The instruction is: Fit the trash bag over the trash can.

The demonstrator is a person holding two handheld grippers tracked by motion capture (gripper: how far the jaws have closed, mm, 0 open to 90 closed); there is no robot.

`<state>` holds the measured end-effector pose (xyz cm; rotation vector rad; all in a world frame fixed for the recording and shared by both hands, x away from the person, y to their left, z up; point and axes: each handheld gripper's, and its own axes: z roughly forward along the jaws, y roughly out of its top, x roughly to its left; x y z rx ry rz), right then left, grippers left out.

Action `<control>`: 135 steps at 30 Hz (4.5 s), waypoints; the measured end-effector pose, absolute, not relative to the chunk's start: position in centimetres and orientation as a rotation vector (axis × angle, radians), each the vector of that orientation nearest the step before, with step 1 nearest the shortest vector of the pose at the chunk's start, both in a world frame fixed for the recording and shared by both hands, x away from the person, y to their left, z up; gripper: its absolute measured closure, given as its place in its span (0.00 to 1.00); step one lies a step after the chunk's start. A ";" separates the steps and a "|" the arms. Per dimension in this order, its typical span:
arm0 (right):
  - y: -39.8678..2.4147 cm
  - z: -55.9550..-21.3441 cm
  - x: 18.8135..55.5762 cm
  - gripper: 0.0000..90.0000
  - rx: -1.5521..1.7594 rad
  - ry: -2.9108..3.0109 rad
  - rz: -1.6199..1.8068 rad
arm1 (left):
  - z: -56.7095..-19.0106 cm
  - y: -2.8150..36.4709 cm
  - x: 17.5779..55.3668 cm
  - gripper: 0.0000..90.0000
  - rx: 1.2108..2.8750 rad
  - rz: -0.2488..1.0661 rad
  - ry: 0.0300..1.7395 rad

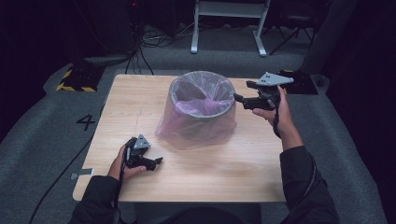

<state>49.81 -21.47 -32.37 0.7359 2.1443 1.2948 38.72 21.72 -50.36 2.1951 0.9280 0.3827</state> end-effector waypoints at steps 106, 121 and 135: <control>-15.5 -31.8 52.4 0.24 0.732 2.350 1.118 | -50.4 21.7 38.6 0.17 2.190 0.385 0.938; -19.1 -31.8 50.0 0.21 0.732 2.275 1.215 | -50.4 21.7 38.6 0.17 2.190 0.386 0.937; -21.1 -31.7 47.1 0.19 0.688 2.295 1.187 | -50.4 21.7 38.6 0.17 2.188 0.382 0.939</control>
